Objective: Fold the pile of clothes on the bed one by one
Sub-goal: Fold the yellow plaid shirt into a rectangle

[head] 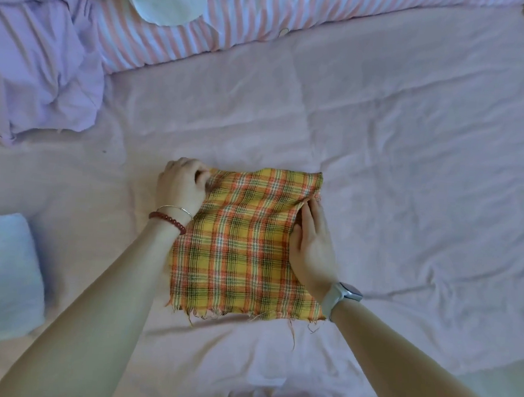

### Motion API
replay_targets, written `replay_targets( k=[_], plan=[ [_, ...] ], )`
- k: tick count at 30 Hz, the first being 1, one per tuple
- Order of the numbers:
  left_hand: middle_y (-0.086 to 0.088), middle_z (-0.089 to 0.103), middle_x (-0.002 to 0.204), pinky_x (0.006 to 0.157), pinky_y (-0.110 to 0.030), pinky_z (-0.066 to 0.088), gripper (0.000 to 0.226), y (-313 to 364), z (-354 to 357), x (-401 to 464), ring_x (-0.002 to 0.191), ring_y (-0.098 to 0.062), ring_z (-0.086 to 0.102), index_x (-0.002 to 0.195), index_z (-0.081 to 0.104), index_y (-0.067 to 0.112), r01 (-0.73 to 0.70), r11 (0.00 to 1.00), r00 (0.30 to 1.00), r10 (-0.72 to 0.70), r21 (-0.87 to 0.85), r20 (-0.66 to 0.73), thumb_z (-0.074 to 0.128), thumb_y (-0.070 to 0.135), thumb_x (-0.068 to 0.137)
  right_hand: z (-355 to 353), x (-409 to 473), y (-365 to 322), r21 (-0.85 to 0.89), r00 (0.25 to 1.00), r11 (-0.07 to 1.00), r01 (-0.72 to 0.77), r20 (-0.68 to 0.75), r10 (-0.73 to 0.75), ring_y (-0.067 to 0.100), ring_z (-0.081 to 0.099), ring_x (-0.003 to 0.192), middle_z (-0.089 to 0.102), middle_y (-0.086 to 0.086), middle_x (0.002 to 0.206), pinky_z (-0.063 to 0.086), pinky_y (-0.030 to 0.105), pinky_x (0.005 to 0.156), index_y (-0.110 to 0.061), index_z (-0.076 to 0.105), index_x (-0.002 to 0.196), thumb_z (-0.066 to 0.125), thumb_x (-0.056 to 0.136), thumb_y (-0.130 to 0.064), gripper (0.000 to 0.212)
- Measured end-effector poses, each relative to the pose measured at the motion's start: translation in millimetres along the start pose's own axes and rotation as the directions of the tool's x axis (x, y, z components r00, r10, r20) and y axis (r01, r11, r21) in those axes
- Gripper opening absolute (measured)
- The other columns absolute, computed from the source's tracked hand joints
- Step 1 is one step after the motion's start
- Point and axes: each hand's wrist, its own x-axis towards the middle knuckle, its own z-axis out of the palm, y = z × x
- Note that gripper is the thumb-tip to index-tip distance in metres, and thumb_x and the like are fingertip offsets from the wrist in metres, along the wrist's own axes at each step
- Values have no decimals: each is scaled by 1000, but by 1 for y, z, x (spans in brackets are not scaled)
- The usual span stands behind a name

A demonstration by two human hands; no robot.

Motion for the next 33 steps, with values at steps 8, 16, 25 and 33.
replay_targets(
  k=[8, 16, 25, 33],
  plan=[
    [-5, 56, 116, 84, -34, 40, 28, -4, -6, -2, 113, -25, 45, 106, 63, 12, -65, 995, 994, 58, 74, 96, 60, 34, 88, 11, -3, -3, -97, 993, 994, -47, 100, 57, 17, -7, 144, 1, 9, 157, -6, 32, 115, -18, -4, 146, 5, 90, -43, 62],
    [-8, 69, 93, 77, -21, 41, 15, -7, -15, 3, 89, -20, 61, 87, 71, 5, 95, 969, 993, -109, -230, -48, 63, 18, 86, 18, -2, -1, -155, 991, 986, -67, 102, 83, 12, -12, 140, -1, 8, 157, -8, 32, 116, -10, -3, 147, 2, 88, -44, 68],
    [-19, 61, 110, 75, -24, 38, 29, -17, -18, 17, 103, -31, 56, 107, 59, -4, 371, 829, 914, -405, -418, 6, 47, 20, 96, 23, -2, 6, -307, 977, 951, -26, 192, 88, 8, -20, 137, -20, -3, 148, -12, 33, 114, -16, -18, 139, -9, 84, -49, 64],
    [-17, 51, 123, 86, -40, 40, 26, -20, -15, -6, 108, -37, 51, 114, 55, 4, 245, 966, 954, -256, -84, -157, 50, 17, 92, 11, 3, 0, -247, 1000, 969, -23, -12, 21, 21, 16, 143, 24, 8, 153, 5, 54, 113, -13, 26, 146, 15, 91, -38, 62]
  ],
)
